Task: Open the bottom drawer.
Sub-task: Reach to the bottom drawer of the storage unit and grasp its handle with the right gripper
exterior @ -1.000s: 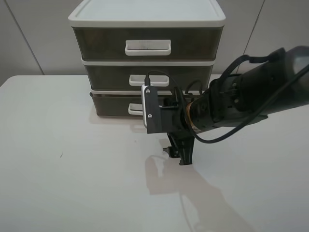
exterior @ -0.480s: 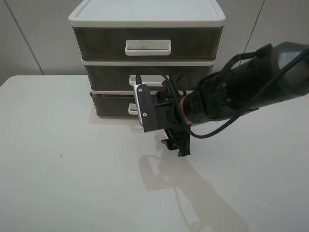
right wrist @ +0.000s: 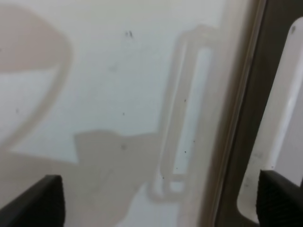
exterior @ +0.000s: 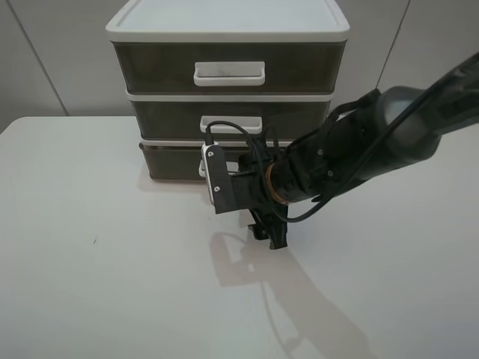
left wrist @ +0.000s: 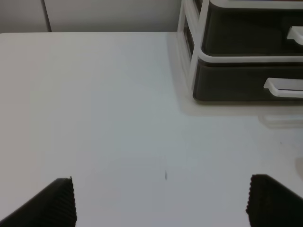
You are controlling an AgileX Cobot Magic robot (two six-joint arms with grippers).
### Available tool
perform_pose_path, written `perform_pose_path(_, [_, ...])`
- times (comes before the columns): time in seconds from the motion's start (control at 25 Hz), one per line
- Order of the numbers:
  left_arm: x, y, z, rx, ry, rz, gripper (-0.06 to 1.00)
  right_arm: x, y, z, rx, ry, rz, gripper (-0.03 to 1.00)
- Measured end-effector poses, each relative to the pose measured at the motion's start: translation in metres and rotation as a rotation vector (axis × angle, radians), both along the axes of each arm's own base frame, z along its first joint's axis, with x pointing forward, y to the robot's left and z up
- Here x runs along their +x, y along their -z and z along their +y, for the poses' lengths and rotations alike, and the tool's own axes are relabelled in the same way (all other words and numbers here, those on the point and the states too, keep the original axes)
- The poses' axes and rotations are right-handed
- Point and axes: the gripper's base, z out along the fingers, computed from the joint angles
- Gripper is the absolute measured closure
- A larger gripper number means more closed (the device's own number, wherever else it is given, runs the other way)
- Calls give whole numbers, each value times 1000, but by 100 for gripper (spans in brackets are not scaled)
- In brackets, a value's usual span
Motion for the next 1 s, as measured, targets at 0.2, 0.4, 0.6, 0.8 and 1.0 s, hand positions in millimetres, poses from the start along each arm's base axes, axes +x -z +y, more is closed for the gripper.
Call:
perform_pose_path(0.2, [0, 0, 0, 0, 0, 0, 20, 2, -2, 1, 23, 37, -26, 17])
perform_pose_path(0.4, [0, 0, 0, 0, 0, 0, 20, 2, 4, 3, 20, 82, -51, 17])
perform_pose_path(0.6, [0, 0, 0, 0, 0, 0, 20, 4, 12, 1, 34, 174, -44, 17])
perform_pose_path(0.8, [0, 0, 0, 0, 0, 0, 20, 5, 12, 0, 80, 257, -37, 17])
perform_pose_path(1.0, [0, 0, 0, 0, 0, 0, 20, 1, 12, 5, 89, 254, -31, 17])
